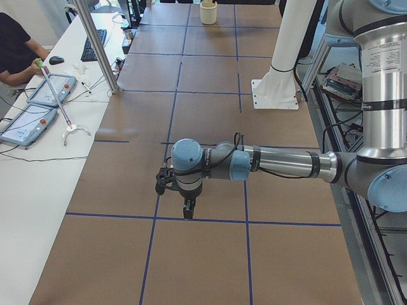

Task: Left arm hands cup to right arm to dump lemon

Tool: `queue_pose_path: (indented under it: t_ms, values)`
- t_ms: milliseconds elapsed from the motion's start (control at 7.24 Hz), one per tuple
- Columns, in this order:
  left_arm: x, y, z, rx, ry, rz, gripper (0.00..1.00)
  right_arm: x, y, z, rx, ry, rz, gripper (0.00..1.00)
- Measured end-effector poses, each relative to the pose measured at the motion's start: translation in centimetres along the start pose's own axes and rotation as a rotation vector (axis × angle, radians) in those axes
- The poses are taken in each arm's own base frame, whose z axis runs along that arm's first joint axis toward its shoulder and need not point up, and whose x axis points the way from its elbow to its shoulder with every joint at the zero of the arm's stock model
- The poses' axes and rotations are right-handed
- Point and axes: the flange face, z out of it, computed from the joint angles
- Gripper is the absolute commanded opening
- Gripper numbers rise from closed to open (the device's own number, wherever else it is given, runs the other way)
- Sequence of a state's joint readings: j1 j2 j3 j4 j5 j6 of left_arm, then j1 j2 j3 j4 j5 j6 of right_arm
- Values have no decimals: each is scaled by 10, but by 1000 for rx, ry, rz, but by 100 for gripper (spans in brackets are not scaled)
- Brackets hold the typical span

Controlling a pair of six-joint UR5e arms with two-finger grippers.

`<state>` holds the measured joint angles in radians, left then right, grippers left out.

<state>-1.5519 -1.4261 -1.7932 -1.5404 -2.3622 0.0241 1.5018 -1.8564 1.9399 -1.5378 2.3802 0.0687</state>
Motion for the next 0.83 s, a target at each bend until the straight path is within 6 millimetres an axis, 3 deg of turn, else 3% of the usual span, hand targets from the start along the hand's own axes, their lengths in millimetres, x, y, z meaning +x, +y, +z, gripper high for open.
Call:
queue_pose_path:
  t_ms: [414,829]
  values:
    - [14,-8,-1,51,4,-18,100,-1,0,-1,22,-6,-22,100]
    - [68,-23,30,76,37,-54,100,-4,0,1,19,-17,-28,100]
